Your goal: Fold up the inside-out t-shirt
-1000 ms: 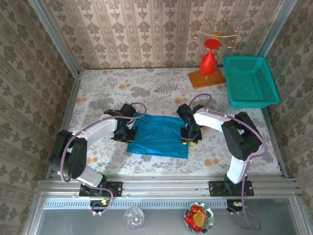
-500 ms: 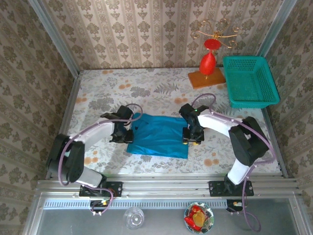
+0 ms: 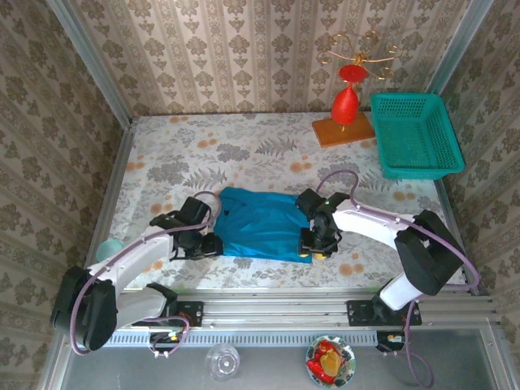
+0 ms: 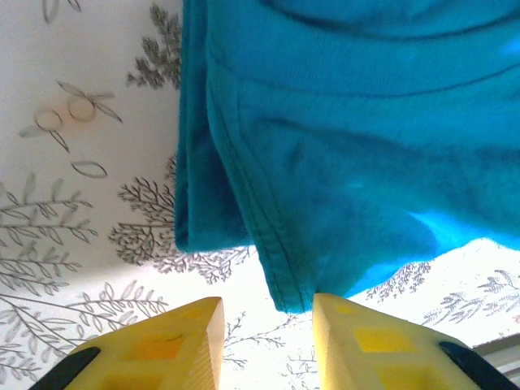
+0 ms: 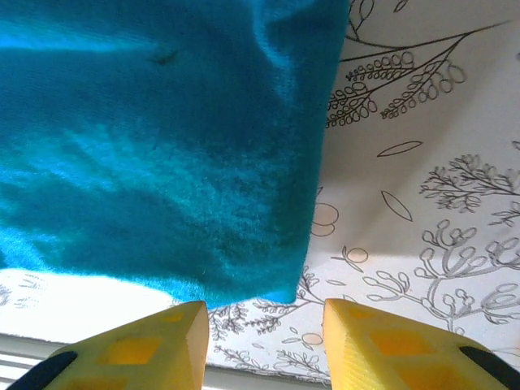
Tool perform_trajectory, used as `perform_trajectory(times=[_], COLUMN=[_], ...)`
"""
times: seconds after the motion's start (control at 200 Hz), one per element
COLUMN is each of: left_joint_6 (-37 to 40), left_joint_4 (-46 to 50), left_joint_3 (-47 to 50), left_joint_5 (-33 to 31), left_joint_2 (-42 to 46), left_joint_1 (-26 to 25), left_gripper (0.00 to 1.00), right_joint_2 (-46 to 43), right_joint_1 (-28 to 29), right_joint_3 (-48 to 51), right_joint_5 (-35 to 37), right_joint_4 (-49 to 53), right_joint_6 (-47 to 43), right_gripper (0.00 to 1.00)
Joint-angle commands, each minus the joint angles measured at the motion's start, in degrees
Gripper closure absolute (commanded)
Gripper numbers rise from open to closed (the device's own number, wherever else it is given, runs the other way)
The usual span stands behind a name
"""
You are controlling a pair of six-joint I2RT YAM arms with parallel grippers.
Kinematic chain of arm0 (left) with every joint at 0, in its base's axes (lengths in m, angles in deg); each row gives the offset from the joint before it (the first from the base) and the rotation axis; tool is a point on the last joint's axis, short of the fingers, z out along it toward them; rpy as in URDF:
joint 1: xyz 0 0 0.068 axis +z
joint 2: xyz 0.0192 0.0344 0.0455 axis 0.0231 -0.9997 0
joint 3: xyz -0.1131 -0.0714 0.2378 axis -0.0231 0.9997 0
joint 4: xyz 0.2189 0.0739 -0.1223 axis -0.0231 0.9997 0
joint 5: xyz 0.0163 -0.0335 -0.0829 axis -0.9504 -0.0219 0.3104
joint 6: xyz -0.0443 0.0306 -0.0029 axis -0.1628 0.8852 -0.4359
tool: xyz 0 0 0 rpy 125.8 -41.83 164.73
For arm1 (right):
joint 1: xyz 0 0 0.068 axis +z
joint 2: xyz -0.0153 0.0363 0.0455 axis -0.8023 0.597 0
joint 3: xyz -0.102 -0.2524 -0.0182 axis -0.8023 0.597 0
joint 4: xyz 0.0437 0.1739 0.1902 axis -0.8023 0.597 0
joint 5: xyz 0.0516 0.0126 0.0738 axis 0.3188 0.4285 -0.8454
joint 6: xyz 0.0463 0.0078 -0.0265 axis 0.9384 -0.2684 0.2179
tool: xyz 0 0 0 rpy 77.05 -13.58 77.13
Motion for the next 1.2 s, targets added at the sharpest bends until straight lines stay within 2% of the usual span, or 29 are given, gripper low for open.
perform_trajectory(times=[0.0,0.305,0.41,0.515,0.575,0.795,1.195], left_joint_6=[-3.74,-3.26,-2.14,-0.65,0.55,3.78,1.3], left_joint_4=[-4.78,-12.37,-11.78,-9.87,-7.04,4.15,-0.22], left_joint_3=[2.09,4.02,1.85,-0.6,-2.59,-6.95,-1.5], left_joint_5=[4.25,3.88,1.84,0.38,-1.1,-7.46,-8.84], left_joint_2=[0.88,-2.7,-3.79,-3.2,-2.06,-0.93,-13.45], left_joint_1=[-0.52,-0.04,0.18,0.12,0.01,0.31,0.06], left_gripper=[0.64,0.66,0.77,0.96,1.0,1.0,0.98], right_joint_2=[2.63,7.12,7.21,7.59,7.84,9.6,9.49], right_joint_1=[0.14,0.25,0.25,0.25,0.25,0.25,0.25], right_joint_3=[1.19,2.59,2.86,2.99,3.19,4.33,4.65], right_joint_5=[-0.29,0.27,1.04,1.86,2.09,1.34,0.94], right_joint_4=[-1.84,-4.94,-4.47,-3.93,-4.01,-5.58,-5.26], right_joint_6=[1.67,2.01,1.78,1.56,1.56,1.76,2.02], right_gripper=[0.57,0.58,0.58,0.59,0.59,0.61,0.61])
